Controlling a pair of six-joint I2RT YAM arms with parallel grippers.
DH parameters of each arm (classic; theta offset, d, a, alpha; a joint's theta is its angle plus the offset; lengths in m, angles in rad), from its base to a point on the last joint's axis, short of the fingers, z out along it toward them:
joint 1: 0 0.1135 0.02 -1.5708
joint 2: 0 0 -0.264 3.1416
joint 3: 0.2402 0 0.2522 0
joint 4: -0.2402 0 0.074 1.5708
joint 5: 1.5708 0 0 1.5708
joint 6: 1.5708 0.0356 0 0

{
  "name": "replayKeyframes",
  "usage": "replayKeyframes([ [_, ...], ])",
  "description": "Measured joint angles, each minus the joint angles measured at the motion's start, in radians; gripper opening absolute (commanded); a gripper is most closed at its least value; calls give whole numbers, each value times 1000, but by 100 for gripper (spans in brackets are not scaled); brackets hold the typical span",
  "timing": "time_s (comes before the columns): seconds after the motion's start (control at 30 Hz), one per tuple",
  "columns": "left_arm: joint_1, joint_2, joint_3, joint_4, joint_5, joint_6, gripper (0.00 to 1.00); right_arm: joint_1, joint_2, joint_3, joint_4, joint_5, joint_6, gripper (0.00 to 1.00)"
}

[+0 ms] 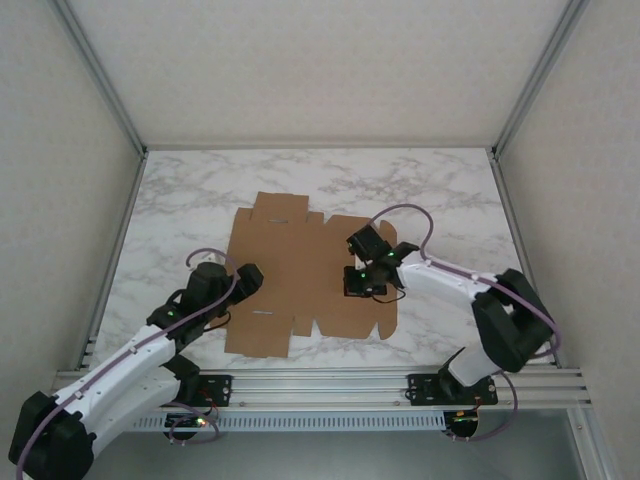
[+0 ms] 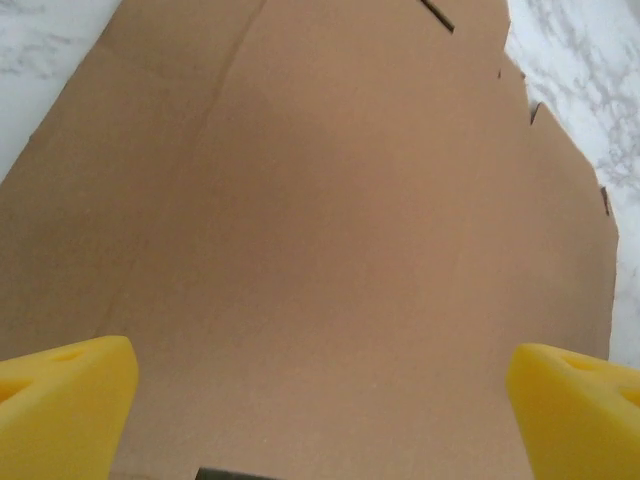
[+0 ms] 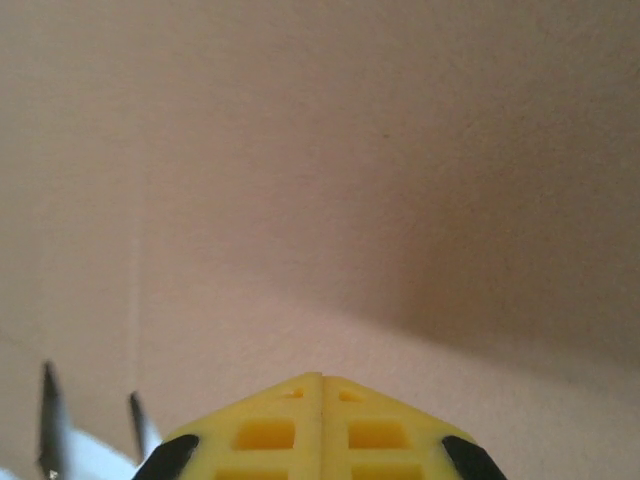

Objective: Fold the paper box

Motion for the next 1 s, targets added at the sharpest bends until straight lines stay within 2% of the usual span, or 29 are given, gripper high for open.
replayKeyframes([
  [0.13,0,-34,8,-10,-6,1,97,0,124,35,-5,32,18,0],
  [0.37,0,-17,46,-55,-88,2,100,-22,206,144,-51,132,19,0],
  [0.5,0,22,48,-59,-121,-20,100,-79,241,191,-61,157,11,7],
  [0.53,0,31,48,-59,-131,-28,100,-97,249,203,-64,166,8,11],
  [0.7,3,101,48,-32,-179,-53,99,-169,266,240,-87,245,-39,46],
  [0.73,5,119,48,-18,-178,-53,100,-177,266,245,-91,255,-51,54],
  [0.77,7,145,48,4,-174,-52,100,-185,262,245,-90,259,-65,67],
  [0.83,9,208,49,54,-150,-42,100,-191,237,232,-82,249,-95,80],
  [1.0,36,380,83,134,-66,14,100,-191,114,192,-68,153,-123,83],
])
